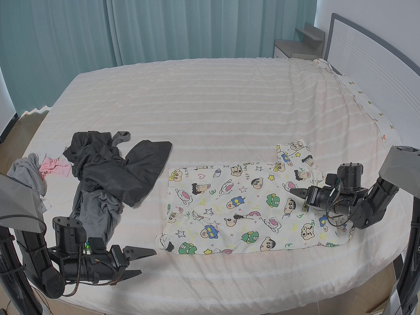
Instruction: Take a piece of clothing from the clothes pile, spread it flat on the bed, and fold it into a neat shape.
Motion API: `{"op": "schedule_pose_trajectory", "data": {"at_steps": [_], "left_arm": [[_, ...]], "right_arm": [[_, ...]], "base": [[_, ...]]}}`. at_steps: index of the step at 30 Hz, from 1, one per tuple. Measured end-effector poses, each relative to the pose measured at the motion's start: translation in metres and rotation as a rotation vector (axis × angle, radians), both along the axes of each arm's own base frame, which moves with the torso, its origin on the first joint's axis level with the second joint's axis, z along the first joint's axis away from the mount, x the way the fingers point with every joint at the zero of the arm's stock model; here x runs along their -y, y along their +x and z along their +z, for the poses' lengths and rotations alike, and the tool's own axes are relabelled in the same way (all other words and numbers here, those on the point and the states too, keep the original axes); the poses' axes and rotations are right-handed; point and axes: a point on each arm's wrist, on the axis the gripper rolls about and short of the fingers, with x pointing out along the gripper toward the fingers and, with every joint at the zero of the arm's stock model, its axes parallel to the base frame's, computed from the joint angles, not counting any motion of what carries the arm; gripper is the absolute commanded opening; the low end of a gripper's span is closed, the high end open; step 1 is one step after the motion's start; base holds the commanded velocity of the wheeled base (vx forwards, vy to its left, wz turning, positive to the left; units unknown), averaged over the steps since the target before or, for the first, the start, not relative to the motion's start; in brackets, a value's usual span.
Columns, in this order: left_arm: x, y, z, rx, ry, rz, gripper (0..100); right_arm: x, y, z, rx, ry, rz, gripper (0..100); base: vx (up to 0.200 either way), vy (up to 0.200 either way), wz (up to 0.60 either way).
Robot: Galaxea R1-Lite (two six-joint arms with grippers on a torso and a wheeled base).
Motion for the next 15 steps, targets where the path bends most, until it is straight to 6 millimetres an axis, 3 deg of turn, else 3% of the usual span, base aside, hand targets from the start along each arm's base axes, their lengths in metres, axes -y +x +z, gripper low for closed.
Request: {"op": "schedule_pose_trajectory", "data": {"at_steps": [9, 15], "left_arm": [[0.0, 0.0, 0.0, 0.0, 0.0, 0.0, 100], [0.0, 0.0, 0.0, -0.001, 0.0, 0.001, 100]], "right_arm": [[-0.018, 0.01, 0.008, 0.103, 0.024, 0.031, 100], [-0.019, 0.014, 0.005, 0.111, 0.026, -0.01, 100]], "base": [[0.0, 0.0, 0.0], [0.0, 0.0, 0.0]]}}
